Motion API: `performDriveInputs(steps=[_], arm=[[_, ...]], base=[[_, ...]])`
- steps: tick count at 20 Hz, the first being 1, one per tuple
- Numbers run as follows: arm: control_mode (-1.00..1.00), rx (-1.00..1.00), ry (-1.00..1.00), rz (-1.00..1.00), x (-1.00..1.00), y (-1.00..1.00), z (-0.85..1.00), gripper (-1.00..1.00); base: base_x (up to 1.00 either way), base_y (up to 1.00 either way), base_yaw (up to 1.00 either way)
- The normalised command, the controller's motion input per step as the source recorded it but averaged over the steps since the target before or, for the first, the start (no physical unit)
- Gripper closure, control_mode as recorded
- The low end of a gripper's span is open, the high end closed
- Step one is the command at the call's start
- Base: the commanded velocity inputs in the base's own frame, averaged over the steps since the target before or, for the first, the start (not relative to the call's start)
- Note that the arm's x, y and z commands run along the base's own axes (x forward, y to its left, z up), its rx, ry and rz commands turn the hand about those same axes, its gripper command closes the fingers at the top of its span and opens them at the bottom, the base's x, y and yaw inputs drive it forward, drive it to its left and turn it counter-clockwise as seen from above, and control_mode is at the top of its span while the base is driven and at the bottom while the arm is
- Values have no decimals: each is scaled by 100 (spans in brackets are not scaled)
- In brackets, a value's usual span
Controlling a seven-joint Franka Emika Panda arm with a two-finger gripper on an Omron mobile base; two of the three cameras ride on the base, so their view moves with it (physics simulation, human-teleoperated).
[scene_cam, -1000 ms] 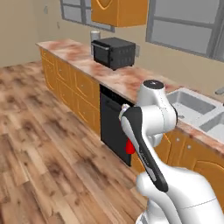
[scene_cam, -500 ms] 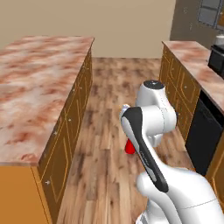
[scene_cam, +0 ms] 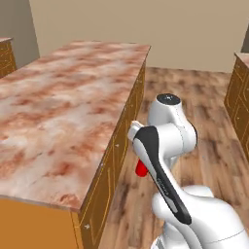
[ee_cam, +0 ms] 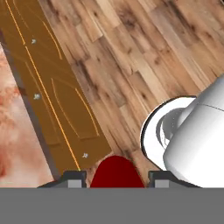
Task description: Move the drinks to the dining counter.
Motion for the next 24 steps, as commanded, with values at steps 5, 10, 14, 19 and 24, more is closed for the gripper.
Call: performDriveInputs(steps=[5, 10, 14, 19, 24], arm=[[100, 0, 0, 0, 0, 0, 0, 100], [100, 0, 0, 0, 0, 0, 0, 100], [100, 0, 0, 0, 0, 0, 0, 100], [100, 0, 0, 0, 0, 0, 0, 100], [-100, 0, 4, 2, 40, 0, -5, 100]], base=[[100, 31, 37], [68, 0, 82], [49, 0, 85], [75, 3, 42], [0, 0, 0]])
